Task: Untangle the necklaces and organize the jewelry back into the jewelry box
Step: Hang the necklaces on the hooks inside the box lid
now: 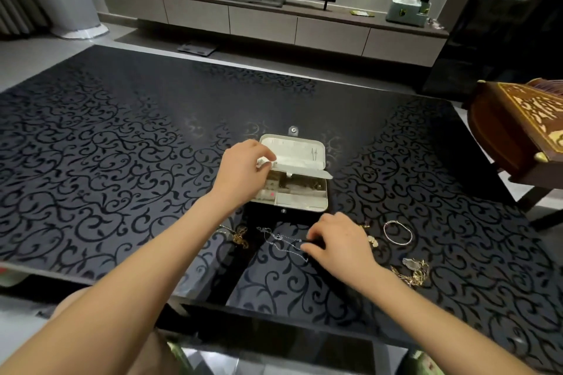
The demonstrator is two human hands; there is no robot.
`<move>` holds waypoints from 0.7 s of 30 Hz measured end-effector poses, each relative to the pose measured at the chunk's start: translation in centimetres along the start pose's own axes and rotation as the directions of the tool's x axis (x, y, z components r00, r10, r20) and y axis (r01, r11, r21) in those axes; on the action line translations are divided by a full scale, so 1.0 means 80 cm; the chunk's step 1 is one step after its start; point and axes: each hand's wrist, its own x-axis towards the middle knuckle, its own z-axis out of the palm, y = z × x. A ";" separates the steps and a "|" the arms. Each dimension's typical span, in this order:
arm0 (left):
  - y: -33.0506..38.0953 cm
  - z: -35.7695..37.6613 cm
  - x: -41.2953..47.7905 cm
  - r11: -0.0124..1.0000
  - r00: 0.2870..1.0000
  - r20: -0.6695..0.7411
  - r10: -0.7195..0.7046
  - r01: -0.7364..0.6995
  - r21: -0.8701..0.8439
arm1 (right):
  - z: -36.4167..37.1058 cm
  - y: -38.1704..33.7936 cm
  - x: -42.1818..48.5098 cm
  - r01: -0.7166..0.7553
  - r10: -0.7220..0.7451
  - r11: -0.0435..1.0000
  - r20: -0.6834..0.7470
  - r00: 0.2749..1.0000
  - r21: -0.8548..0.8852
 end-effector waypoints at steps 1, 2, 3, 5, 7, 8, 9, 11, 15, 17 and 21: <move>0.000 -0.002 -0.005 1.000 1.000 0.000 0.011 -0.011 0.008 | 0.004 -0.004 -0.003 -0.061 0.061 0.998 0.059 0.996 -0.015; 0.000 -0.003 -0.010 1.000 1.000 -0.003 0.019 -0.019 0.016 | 0.007 -0.007 -0.006 -0.118 0.117 0.993 0.092 0.989 0.001; 0.000 -0.006 -0.015 0.999 0.999 -0.012 0.031 -0.031 0.026 | 0.010 -0.013 -0.009 -0.164 0.160 0.986 0.110 0.981 0.021; 0.001 -0.009 -0.022 0.998 0.998 -0.042 0.056 -0.054 0.041 | 0.018 -0.017 -0.009 -0.221 0.210 0.973 0.146 0.967 0.061; 0.005 -0.011 -0.027 0.995 0.993 -0.070 0.092 -0.089 0.039 | 0.022 -0.020 -0.008 -0.282 0.256 0.954 0.206 0.944 0.106; 0.007 -0.011 -0.031 0.993 0.991 -0.080 0.111 -0.109 0.038 | 0.022 -0.019 -0.006 -0.296 0.262 0.947 0.226 0.938 0.128; 0.010 -0.012 -0.034 0.991 0.988 -0.085 0.133 -0.130 0.038 | 0.020 -0.019 -0.005 -0.292 0.253 0.945 0.234 0.939 0.149; 0.018 -0.015 -0.047 0.983 0.982 -0.063 0.179 -0.177 0.045 | 0.006 -0.022 -0.008 -0.260 0.208 0.939 0.229 0.951 0.225; 0.042 -0.012 -0.077 0.984 0.941 0.293 0.167 -0.140 -0.110 | -0.040 -0.029 -0.022 -0.199 0.133 0.865 0.170 0.976 0.461; 0.050 -0.010 -0.084 0.959 0.867 0.490 0.092 0.055 -0.278 | -0.067 -0.030 -0.024 -0.146 0.096 0.847 0.123 0.988 0.512; 0.061 -0.014 -0.084 0.701 0.798 0.597 0.086 0.377 -0.605 | -0.123 -0.036 -0.019 -0.060 0.024 0.799 0.069 0.997 0.598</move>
